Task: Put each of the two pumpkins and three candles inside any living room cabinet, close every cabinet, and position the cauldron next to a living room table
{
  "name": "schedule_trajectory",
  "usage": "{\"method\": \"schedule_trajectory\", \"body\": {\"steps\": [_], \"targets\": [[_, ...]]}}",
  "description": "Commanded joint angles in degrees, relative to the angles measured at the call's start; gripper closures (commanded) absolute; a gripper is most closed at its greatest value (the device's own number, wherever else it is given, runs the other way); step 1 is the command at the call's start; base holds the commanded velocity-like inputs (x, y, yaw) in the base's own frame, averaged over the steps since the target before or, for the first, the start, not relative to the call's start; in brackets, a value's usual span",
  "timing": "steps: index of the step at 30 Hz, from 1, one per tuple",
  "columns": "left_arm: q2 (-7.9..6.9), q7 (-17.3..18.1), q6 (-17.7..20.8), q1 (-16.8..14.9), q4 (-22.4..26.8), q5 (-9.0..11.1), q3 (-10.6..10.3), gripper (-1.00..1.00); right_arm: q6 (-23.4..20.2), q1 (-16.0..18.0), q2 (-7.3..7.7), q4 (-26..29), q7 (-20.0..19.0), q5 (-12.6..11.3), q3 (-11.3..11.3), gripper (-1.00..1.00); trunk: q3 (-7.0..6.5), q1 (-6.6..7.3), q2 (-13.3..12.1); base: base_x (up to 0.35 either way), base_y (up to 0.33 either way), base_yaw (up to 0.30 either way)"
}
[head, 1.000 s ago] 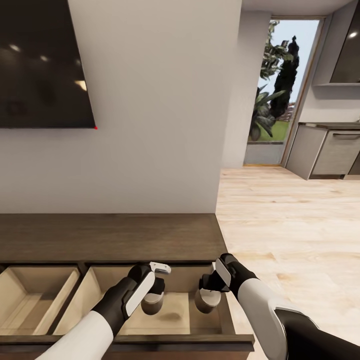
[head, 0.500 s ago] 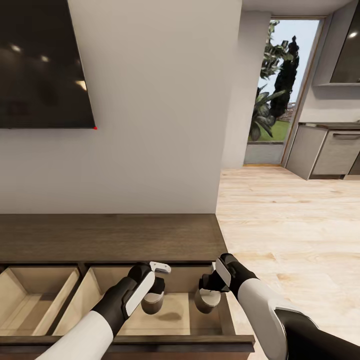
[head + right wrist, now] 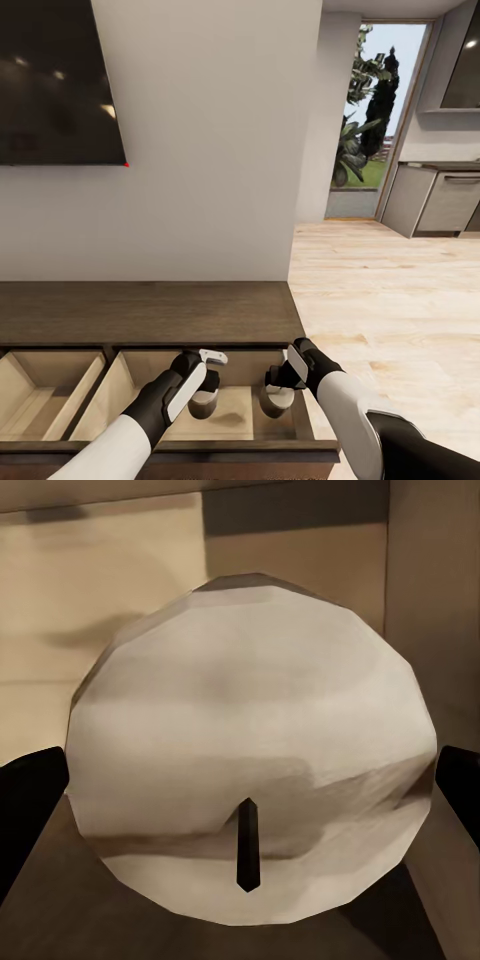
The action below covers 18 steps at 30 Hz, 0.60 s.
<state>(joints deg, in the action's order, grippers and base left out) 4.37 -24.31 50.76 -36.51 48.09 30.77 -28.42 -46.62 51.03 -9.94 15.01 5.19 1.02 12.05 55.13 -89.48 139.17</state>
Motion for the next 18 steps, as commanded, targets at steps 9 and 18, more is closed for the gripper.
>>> {"method": "schedule_trajectory", "body": {"steps": [9, 18], "targets": [[-0.06, -0.5, -0.9, 0.0, 0.0, 0.6, -0.1, 1.00, -0.2, 0.0, -0.06, 0.1, 0.2, 0.0, 0.4, 1.00, 1.68, -1.97, 3.7, 0.000, 0.000, 0.000], [-0.06, -0.5, -0.9, 0.0, 0.0, 0.6, -0.2, 1.00, -0.2, 0.0, -0.06, 0.1, 0.2, 0.0, 0.4, 1.00, 3.63, -2.40, 4.2, 0.000, 0.000, 0.000]]}}
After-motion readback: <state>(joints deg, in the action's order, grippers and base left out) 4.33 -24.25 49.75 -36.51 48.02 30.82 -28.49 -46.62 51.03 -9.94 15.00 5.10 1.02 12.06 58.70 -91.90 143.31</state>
